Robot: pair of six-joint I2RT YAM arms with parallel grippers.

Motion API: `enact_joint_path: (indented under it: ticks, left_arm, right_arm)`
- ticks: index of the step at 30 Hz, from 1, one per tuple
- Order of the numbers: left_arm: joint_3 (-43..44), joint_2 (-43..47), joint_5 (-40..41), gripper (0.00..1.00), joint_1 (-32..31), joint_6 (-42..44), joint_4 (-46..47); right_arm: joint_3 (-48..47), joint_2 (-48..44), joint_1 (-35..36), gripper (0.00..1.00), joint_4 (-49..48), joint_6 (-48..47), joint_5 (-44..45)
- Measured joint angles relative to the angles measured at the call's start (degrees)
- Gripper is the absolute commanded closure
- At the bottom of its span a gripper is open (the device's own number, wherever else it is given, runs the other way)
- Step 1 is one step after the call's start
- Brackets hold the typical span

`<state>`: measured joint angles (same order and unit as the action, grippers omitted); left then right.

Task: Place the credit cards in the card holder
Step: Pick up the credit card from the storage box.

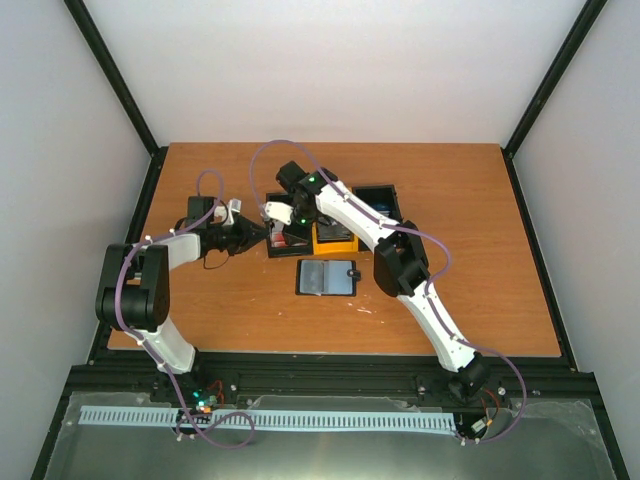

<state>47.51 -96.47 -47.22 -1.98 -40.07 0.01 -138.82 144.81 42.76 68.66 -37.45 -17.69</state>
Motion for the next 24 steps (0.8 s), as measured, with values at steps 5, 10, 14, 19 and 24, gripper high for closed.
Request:
enact_joint_path:
  ticks: [5,10,14,19,24]
  left_arm:
    - [0.0,0.0,0.0,0.84,0.0,0.0,0.0]
    - [0.0,0.0,0.0,0.84,0.0,0.0,0.0]
    - [0.0,0.0,0.1,0.84,0.0,0.0,0.0]
    - [0.0,0.0,0.1,0.84,0.0,0.0,-0.1]
    - [0.0,0.8,1.4,0.84,0.0,0.0,-0.8]
  right_arm:
    - [-0.3,0.0,0.0,0.78,-0.5,0.0,0.2]
    - [-0.6,0.9,0.0,0.81,-0.7,0.0,0.2]
    - [-0.6,1.7,0.0,0.87,-1.1,0.0,0.3]
    - [-0.6,1.7,0.0,0.97,-1.4,-0.1,0.3]
    - [-0.6,1.7,0.0,0.97,-2.1,-0.2,0.3]
